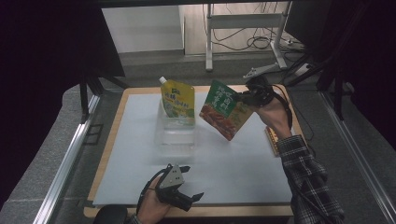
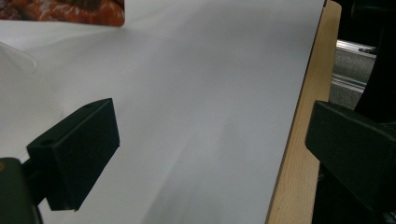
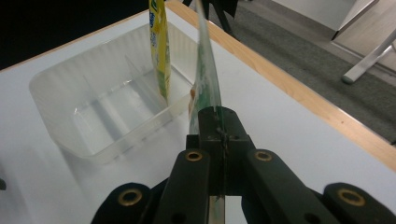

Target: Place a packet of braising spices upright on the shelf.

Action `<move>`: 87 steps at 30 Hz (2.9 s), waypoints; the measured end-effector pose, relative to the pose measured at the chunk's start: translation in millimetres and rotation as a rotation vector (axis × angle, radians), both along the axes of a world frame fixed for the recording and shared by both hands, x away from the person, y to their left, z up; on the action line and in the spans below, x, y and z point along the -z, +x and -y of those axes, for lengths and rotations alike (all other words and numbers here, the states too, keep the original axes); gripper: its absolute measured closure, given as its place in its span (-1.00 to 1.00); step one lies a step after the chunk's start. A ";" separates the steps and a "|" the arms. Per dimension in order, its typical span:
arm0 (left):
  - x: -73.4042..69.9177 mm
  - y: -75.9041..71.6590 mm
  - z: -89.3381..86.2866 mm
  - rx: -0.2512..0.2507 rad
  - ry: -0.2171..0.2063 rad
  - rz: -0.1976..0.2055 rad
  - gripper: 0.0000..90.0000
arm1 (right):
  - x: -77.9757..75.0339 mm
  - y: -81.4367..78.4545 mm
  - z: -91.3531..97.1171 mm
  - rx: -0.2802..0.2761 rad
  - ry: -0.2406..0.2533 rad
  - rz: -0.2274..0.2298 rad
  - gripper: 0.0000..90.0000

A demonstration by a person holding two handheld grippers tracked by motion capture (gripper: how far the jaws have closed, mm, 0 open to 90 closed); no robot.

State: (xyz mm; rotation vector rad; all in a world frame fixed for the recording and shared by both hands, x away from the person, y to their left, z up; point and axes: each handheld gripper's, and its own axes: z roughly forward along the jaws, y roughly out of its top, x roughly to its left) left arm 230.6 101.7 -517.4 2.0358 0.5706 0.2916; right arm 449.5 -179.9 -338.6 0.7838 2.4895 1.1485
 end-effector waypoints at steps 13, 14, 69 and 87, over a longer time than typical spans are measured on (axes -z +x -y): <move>0.1 -0.1 0.5 0.004 0.005 0.004 -0.94 | -15.9 -6.6 3.3 -0.005 -0.009 0.029 0.98; 0.1 -0.1 0.6 0.004 0.006 0.004 -0.94 | -17.0 -7.4 3.6 -0.008 -0.008 0.030 0.98; -0.5 -1.0 0.5 0.012 -0.008 0.029 -0.98 | -51.0 -1.9 -102.4 -0.242 0.090 0.005 0.98; -1.0 -1.8 1.0 0.019 -0.006 0.035 -0.98 | -33.7 10.8 -146.6 -0.255 0.045 -0.021 0.98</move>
